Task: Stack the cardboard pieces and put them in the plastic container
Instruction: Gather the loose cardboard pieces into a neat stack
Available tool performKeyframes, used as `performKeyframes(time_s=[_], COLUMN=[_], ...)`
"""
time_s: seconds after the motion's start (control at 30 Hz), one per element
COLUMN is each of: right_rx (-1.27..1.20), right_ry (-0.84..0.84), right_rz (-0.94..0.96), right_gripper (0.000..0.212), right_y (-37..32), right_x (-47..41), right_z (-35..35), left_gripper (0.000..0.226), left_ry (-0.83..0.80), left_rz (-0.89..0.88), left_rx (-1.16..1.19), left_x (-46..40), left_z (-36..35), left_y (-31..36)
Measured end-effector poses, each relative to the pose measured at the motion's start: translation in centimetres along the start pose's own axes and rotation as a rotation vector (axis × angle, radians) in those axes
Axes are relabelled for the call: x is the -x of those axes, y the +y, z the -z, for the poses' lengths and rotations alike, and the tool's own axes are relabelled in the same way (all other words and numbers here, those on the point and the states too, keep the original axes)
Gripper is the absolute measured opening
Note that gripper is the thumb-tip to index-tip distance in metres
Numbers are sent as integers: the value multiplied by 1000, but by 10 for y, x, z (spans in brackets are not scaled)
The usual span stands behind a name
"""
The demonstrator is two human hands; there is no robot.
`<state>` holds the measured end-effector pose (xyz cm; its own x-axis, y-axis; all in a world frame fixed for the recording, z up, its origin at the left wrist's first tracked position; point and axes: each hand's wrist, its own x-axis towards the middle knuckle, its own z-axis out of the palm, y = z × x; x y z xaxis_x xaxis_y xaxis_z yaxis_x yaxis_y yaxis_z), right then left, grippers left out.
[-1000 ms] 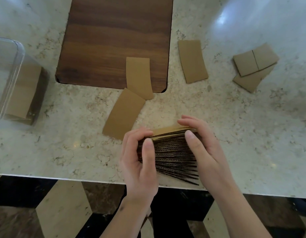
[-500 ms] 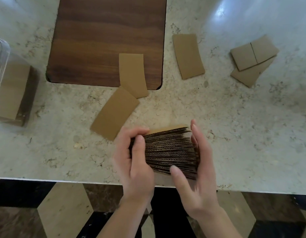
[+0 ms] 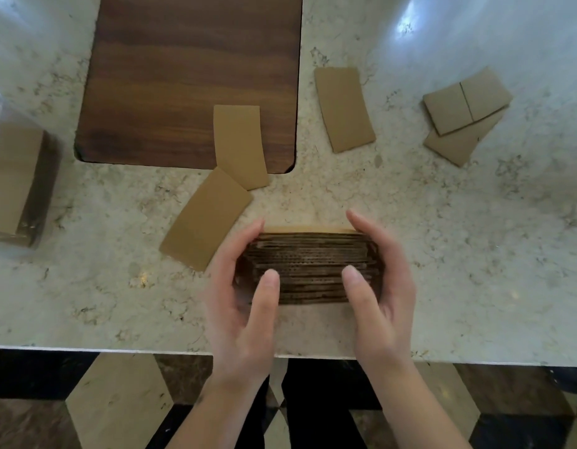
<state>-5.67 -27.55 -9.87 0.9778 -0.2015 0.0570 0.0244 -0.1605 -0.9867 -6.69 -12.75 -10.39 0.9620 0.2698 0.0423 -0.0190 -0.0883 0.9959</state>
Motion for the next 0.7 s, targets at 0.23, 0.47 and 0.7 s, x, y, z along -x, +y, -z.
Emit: performKeyframes(time_s=[0.23, 0.47, 0.7], right_rx=[-25, 87, 805], right_ry=[220, 146, -603], right_rz=[-97, -201, 224], right_gripper=[10, 11, 36], right_y=[1, -14, -69], right_x=[0, -15, -103], right_z=[-26, -28, -54], left_gripper=[15, 6, 12], left_ry=[160, 184, 141], left_rz=[95, 89, 148], left_rx=[-111, -78, -53], left_x=[-5, -15, -14], left_z=[-21, -23, -25], left_y=[4, 3, 2])
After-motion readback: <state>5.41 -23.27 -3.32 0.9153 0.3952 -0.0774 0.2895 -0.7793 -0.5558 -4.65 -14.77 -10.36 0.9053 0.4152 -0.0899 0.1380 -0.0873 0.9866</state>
